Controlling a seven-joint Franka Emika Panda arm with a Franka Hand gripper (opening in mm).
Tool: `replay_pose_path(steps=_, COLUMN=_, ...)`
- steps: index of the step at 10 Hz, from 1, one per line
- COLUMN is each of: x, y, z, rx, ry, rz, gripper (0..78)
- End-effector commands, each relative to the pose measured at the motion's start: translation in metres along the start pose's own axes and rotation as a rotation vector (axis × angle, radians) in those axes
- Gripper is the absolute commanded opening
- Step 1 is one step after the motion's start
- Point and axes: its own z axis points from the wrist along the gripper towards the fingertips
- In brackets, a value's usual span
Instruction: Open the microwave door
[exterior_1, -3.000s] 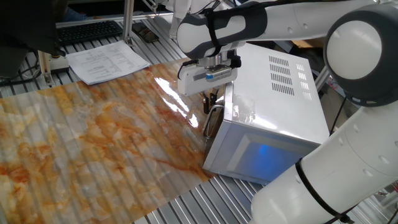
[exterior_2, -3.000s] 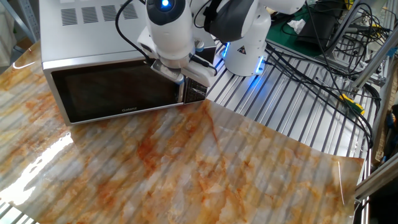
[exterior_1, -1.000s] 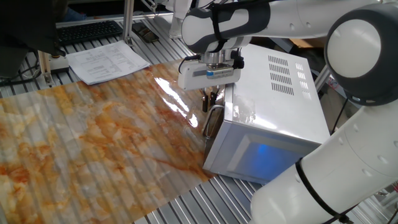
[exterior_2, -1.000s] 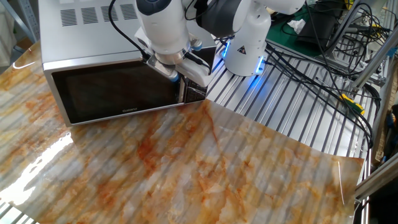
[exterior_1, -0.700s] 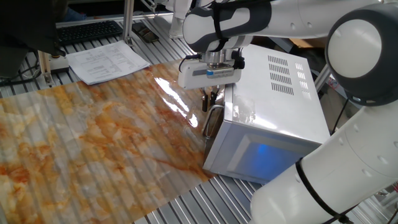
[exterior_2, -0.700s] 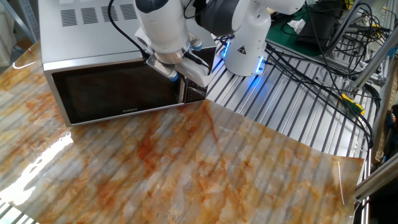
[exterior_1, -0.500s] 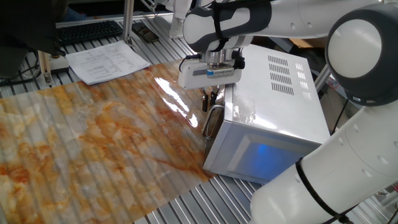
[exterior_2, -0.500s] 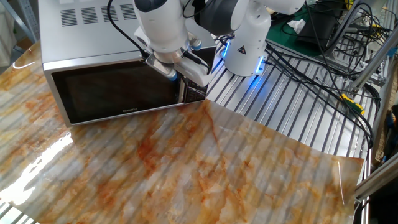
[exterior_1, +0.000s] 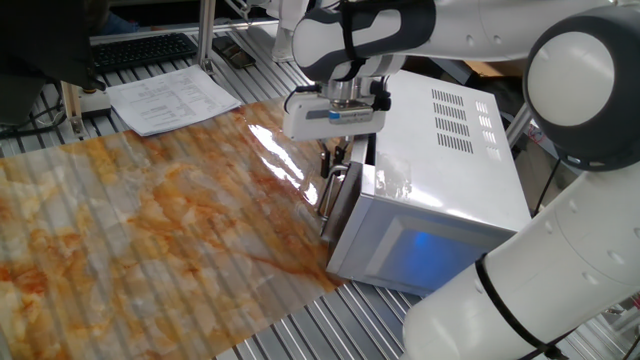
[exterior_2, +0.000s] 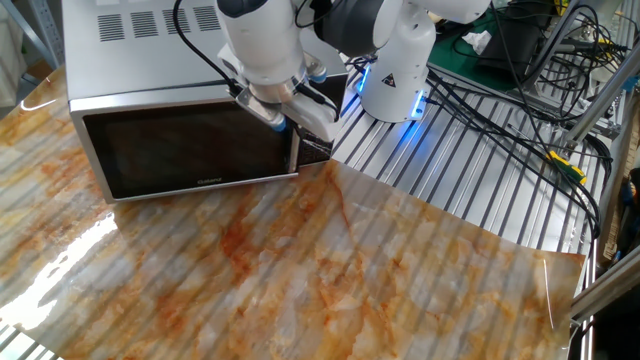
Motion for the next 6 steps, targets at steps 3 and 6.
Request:
replay_pose_path(steps=3, x=0.0008, y=0.0365, z=0.0133, rx=0.075, ry=0.015, rz=-0.024, gripper=1.2)
replay_pose_path(steps=6, x=-0.0036, y=0.0383, z=0.0089, rx=0.092, ry=-0.023, rz=-0.001, gripper=1.2)
